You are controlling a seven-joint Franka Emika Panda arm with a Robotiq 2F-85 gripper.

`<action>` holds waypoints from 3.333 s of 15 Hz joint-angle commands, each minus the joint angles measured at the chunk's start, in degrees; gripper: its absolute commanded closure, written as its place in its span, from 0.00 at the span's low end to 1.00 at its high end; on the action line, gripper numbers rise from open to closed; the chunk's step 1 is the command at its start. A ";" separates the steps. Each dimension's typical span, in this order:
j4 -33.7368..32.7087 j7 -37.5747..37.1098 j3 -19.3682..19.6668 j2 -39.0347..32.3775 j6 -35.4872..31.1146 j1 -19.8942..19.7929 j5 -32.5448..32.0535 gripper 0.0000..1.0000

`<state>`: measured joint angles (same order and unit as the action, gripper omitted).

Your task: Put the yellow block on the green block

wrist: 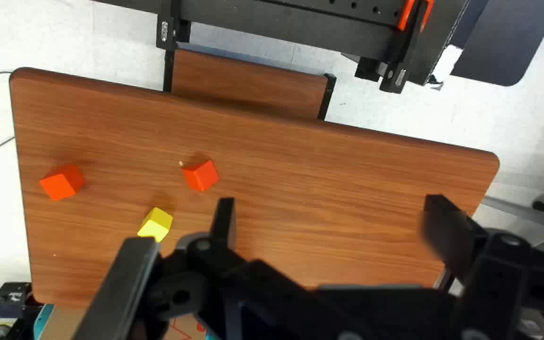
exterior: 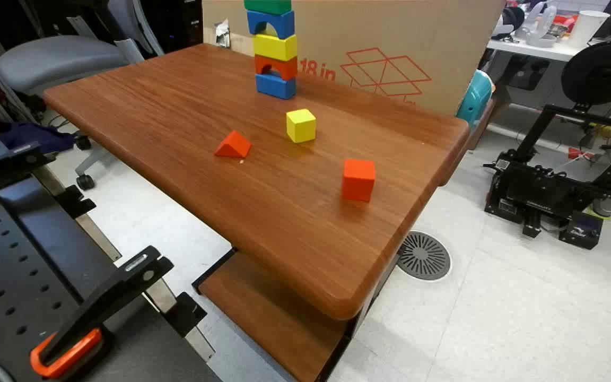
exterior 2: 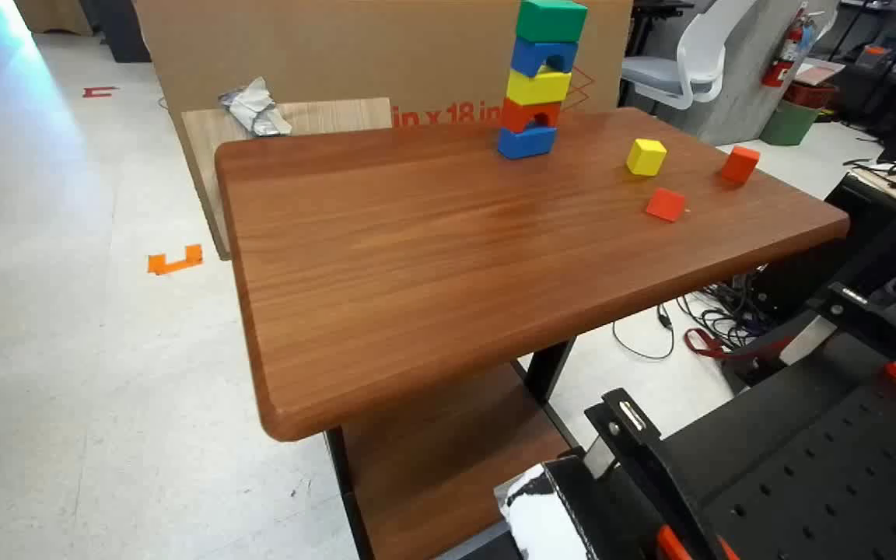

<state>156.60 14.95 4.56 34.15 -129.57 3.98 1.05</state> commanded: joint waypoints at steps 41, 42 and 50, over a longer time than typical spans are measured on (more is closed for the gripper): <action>-28.58 -5.86 4.08 -45.08 -6.30 -8.21 11.04 0.00; -29.68 -7.37 4.04 -46.74 -6.56 -8.69 10.45 0.00; -35.63 -15.39 3.35 -56.21 -12.03 -9.64 9.56 0.00</action>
<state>123.85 2.91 9.39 -18.97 -139.51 -4.80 11.28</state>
